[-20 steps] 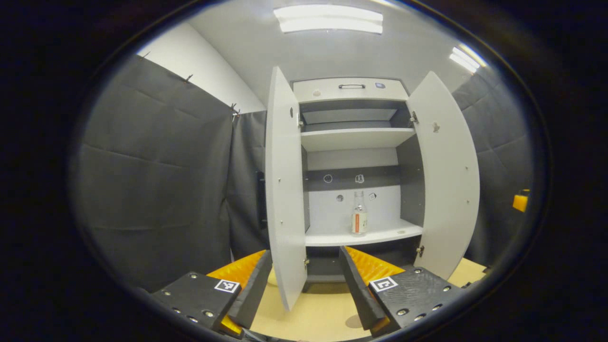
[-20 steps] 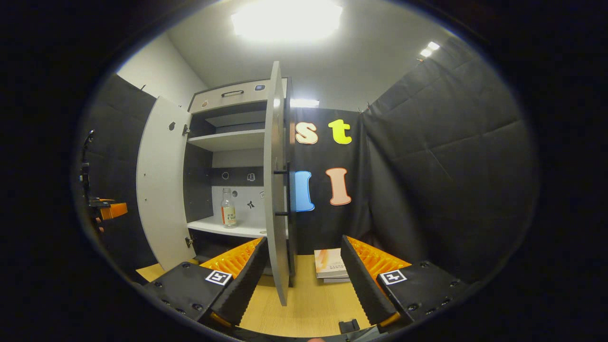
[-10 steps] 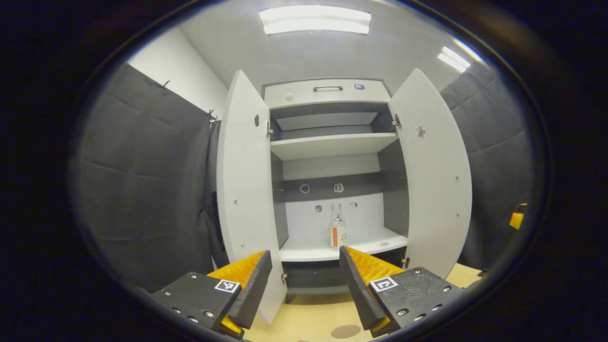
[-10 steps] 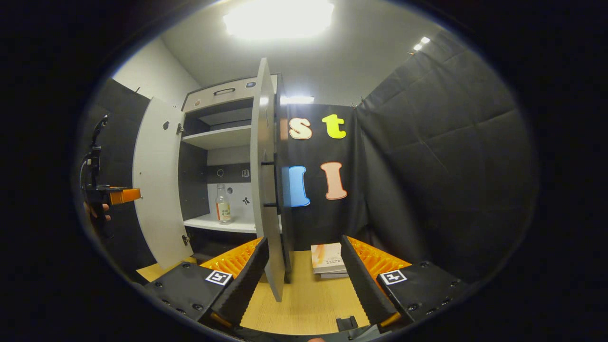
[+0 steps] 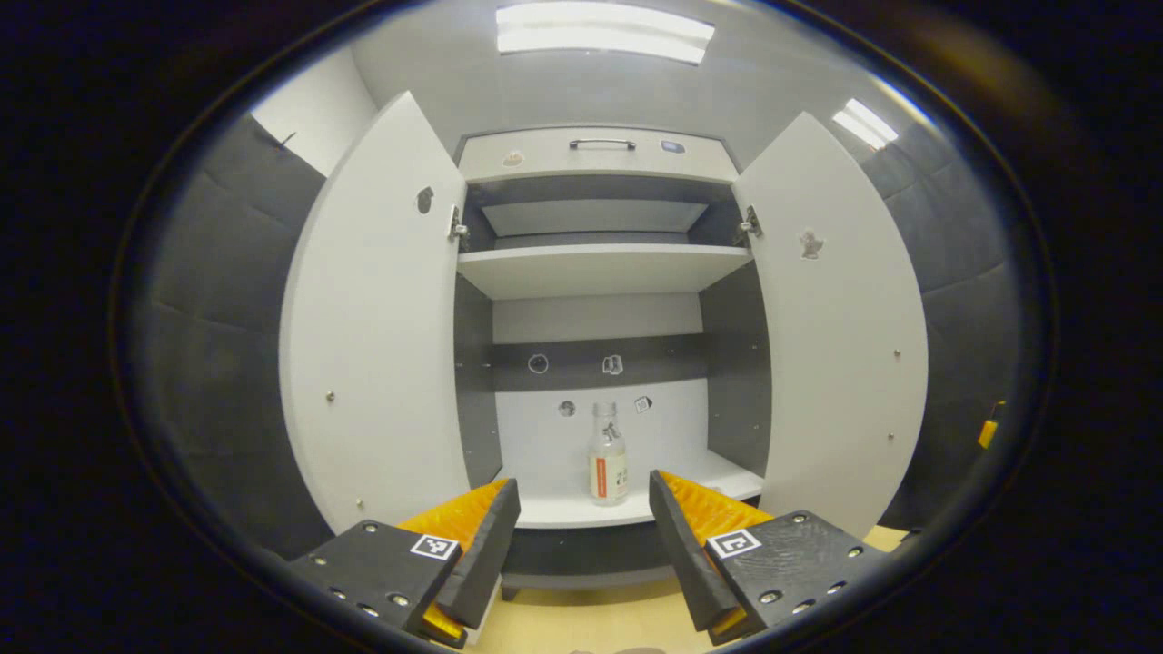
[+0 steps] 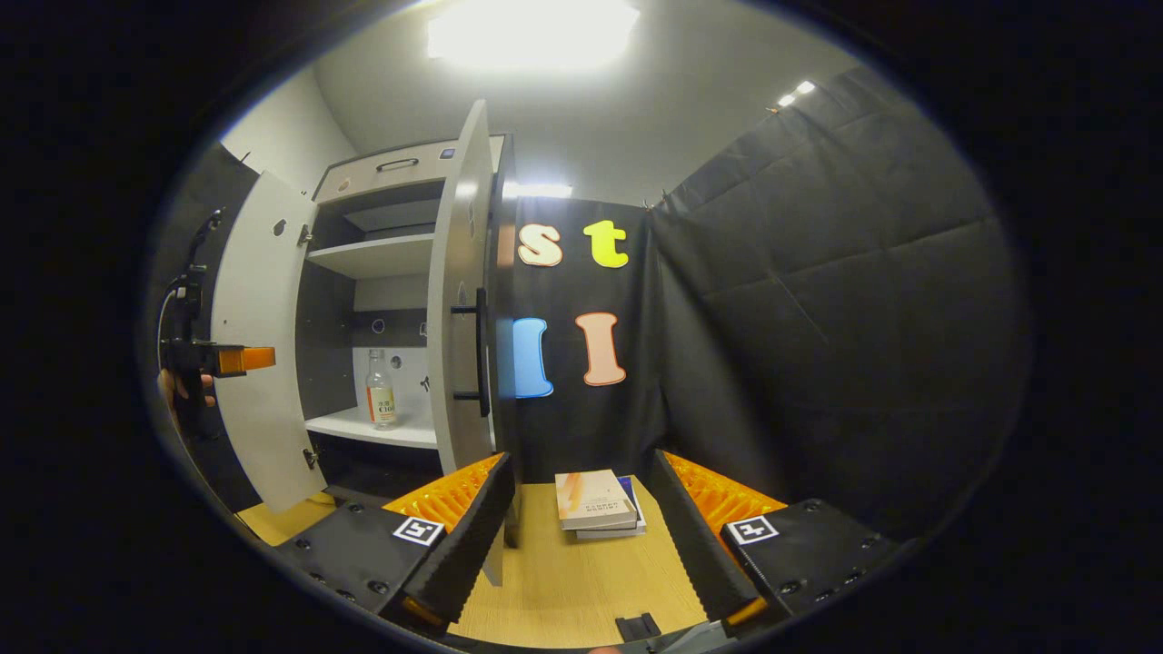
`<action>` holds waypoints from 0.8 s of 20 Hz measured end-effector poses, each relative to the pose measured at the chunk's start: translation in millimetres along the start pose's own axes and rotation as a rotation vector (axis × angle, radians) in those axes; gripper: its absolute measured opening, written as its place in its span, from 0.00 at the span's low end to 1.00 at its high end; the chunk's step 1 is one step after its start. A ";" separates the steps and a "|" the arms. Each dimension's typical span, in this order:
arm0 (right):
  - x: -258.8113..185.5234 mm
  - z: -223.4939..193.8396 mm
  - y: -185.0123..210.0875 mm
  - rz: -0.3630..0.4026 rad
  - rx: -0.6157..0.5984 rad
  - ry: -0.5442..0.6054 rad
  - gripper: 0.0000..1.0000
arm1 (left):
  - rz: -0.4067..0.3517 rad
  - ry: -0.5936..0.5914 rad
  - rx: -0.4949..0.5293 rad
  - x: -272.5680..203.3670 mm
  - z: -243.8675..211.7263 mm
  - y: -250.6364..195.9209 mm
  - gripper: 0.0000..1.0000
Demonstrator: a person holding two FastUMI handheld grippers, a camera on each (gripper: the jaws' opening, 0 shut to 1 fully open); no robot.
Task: Grasp the bottle in the cabinet with the left hand and place it on the coaster, then close the right door with the right hand and the left door with the left hand.
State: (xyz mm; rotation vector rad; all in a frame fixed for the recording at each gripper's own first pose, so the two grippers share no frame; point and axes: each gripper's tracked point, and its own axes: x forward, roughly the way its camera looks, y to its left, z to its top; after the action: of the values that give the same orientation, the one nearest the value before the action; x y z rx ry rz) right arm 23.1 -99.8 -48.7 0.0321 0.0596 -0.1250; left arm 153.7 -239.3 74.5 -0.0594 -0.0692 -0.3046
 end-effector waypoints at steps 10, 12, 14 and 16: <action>27.7 -0.2 -9.1 -0.112 -0.004 -0.004 0.97 | -0.068 -0.001 -0.046 94.4 0.4 -1.8 0.85; 32.4 -1.1 -9.7 -0.132 -0.009 -0.003 0.97 | -0.085 0.002 -0.050 112.5 -2.6 -3.5 0.84; 36.6 -1.6 -9.0 -0.151 -0.015 -0.002 0.97 | -0.099 0.003 -0.050 130.9 -4.3 -5.3 0.83; 40.6 -2.3 -9.2 -0.171 -0.019 0.000 0.97 | -0.113 0.006 -0.049 148.8 -7.1 -7.1 0.85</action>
State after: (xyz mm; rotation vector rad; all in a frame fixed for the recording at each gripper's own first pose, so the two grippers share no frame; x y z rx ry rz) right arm 62.1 -113.9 -53.8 0.0077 0.0633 -0.2957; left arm 293.6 -290.8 79.2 -0.1030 -0.0591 -0.4194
